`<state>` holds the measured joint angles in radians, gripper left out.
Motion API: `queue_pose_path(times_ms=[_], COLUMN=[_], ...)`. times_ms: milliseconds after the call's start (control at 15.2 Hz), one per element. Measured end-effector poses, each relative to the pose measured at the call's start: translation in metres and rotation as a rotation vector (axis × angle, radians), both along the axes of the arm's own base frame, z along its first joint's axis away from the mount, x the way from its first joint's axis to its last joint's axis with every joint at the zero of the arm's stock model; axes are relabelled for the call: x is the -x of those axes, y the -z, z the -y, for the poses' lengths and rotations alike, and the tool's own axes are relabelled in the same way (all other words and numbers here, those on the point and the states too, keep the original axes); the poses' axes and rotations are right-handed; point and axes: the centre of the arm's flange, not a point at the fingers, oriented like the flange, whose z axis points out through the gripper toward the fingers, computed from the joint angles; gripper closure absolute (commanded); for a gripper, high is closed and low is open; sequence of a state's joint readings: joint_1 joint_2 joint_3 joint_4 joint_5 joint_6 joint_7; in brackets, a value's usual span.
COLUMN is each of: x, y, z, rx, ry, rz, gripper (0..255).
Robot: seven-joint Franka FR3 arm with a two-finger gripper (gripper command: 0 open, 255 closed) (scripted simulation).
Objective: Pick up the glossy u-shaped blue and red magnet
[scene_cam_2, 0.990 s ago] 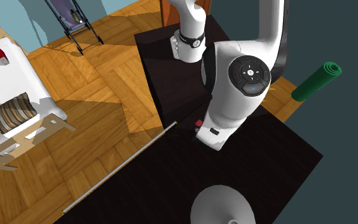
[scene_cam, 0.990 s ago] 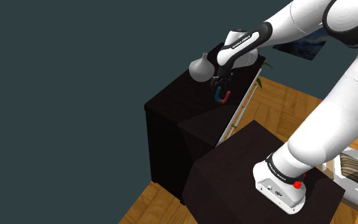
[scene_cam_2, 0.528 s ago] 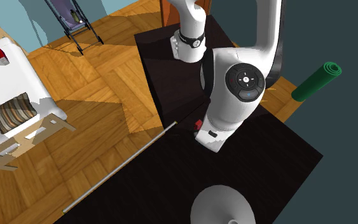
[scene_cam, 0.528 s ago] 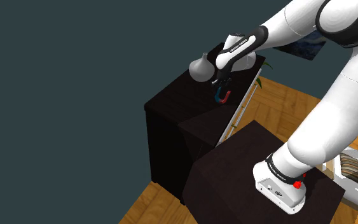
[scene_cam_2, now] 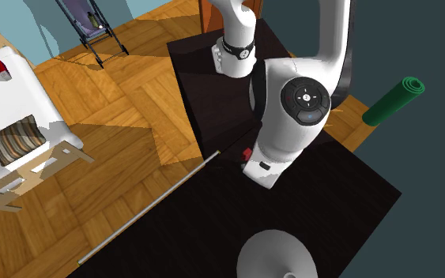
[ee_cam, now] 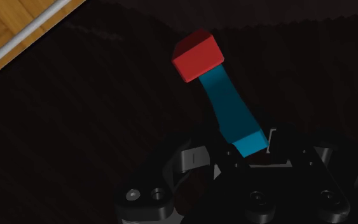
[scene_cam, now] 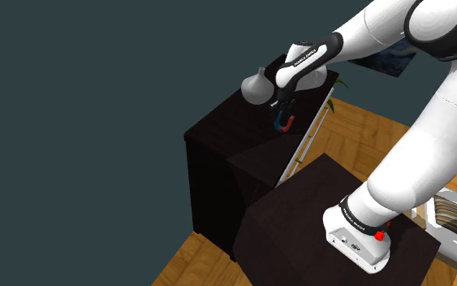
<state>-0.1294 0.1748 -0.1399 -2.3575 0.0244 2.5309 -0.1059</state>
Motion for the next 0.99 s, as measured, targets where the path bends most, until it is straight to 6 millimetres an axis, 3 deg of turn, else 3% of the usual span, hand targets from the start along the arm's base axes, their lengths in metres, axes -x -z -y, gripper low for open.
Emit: queue_pose_path(times_ms=[990], x=[0.0], y=[-0.074], z=[0.0], rx=[0.0], ry=[0.0], rz=[0.0], gripper=[255])
